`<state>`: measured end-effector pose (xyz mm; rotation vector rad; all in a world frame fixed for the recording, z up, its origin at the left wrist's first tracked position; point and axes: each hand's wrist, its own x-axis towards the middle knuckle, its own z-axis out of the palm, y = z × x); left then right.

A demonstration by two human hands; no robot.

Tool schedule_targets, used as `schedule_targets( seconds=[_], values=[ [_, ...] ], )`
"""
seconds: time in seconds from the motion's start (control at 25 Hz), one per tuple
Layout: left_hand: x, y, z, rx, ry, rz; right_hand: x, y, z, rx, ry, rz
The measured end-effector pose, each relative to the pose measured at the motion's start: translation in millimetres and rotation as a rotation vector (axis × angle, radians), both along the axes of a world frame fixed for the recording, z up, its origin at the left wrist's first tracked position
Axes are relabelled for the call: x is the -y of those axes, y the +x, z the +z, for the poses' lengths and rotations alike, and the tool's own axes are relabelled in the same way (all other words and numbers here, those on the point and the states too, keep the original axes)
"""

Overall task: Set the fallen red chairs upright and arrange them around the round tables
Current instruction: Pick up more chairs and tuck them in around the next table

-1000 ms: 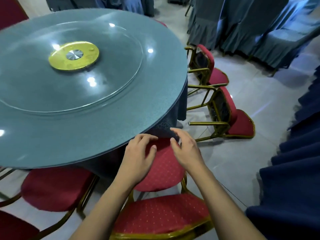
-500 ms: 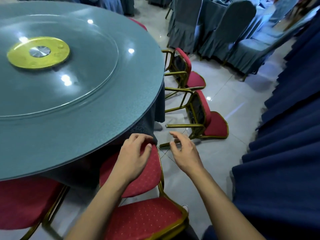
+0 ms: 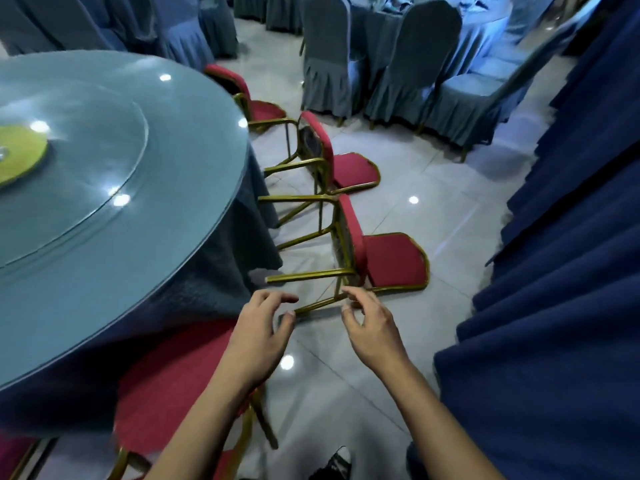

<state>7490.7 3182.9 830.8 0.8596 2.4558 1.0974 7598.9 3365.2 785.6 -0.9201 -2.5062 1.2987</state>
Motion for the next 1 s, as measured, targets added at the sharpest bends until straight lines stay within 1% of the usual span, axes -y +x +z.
schedule_targets(
  seconds=[0.24,0.44,0.68,0.76,0.88,1.0],
  values=[
    [-140,32,7,-0.04,0.004,-0.179,-113,56,-1,-0.001,0.021,-0.141],
    [-235,31,-9,-0.033,0.014,-0.274,-198,62,-11,-0.018,0.042,-0.228],
    [-353,-41,-28,-0.03,-0.007,-0.229,-320,-2,-13,-0.019,0.054,-0.211],
    [-397,-67,-25,-0.027,0.006,-0.207,-362,-28,-5,-0.003,0.048,-0.187],
    [-459,-91,-22,-0.016,0.029,-0.208,-425,-63,10,-0.035,0.056,-0.185],
    [-506,-111,-20,0.009,-0.017,-0.226,-474,-89,19,-0.035,0.027,-0.163]
  ],
)
